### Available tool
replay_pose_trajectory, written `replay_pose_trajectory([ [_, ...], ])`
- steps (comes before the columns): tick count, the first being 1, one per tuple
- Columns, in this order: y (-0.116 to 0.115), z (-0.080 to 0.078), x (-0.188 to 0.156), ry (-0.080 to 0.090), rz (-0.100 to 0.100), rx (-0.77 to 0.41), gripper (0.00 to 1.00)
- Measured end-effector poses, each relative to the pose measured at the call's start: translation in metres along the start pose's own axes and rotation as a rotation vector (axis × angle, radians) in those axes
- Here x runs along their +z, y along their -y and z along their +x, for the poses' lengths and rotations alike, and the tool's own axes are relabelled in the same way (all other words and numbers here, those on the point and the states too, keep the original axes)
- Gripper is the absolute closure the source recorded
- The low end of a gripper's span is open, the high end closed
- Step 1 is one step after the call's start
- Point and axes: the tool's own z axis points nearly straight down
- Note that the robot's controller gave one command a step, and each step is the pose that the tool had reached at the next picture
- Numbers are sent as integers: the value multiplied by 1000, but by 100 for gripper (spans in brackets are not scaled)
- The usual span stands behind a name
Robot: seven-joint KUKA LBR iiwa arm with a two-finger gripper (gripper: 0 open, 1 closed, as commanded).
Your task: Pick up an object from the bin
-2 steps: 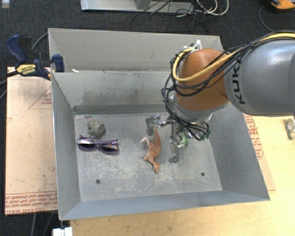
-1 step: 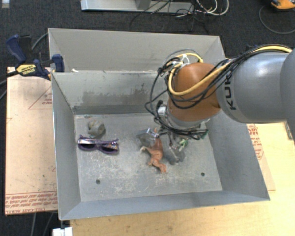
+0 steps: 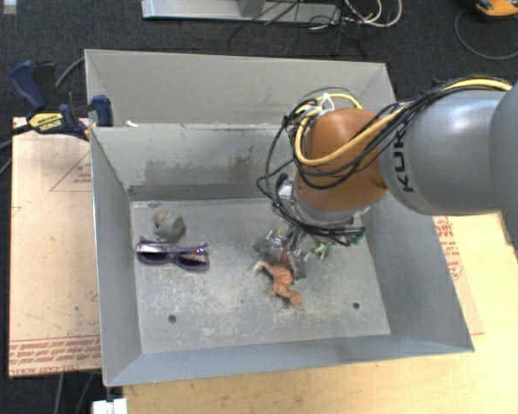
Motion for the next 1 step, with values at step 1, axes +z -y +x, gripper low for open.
replay_pose_trajectory([
  [1, 0, 0, 0, -1, 0, 8, 100],
])
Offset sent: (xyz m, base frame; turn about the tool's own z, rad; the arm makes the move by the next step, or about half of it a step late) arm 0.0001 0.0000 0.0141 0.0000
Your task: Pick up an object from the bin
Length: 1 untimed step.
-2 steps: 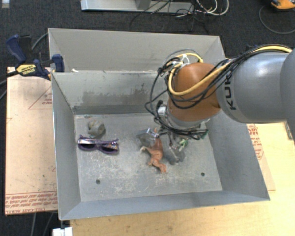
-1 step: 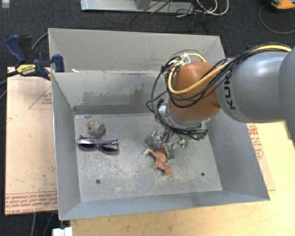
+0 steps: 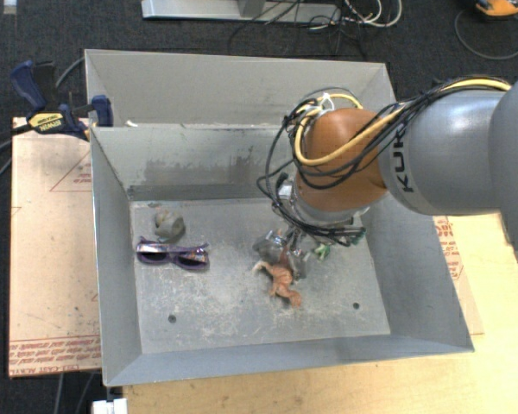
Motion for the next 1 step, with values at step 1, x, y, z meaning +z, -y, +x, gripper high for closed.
replay_pose_trajectory([
  [1, 0, 0, -1, 0, 0, 3, 100],
])
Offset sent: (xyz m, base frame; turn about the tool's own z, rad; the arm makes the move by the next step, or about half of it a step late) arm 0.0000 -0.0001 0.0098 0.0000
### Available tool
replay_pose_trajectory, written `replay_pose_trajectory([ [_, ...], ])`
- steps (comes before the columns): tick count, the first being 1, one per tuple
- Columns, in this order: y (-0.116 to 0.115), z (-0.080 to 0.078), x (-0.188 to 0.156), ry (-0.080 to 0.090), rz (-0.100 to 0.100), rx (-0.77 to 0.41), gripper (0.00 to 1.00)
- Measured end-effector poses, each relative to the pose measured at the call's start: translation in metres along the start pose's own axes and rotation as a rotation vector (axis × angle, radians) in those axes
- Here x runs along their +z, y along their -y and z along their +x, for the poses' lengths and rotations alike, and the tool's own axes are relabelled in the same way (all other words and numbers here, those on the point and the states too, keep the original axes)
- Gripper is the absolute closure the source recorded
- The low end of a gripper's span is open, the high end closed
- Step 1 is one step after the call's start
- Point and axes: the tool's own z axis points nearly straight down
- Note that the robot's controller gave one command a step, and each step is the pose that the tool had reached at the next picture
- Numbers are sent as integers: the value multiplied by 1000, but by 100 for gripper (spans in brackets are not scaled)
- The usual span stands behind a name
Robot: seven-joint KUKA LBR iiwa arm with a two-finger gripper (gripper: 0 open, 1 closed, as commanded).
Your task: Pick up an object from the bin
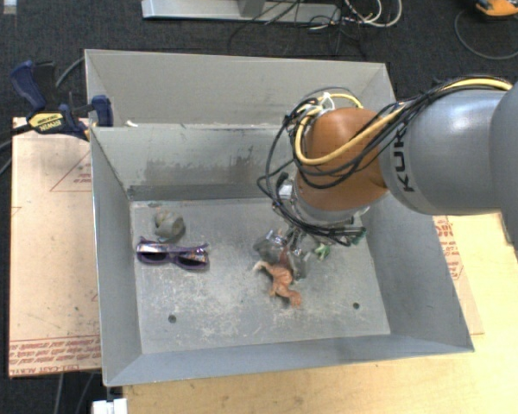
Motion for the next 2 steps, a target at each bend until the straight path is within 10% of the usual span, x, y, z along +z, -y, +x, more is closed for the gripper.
replay_pose_trajectory([
  [2, -2, 0, -10, -1, -4, 0, 100],
])
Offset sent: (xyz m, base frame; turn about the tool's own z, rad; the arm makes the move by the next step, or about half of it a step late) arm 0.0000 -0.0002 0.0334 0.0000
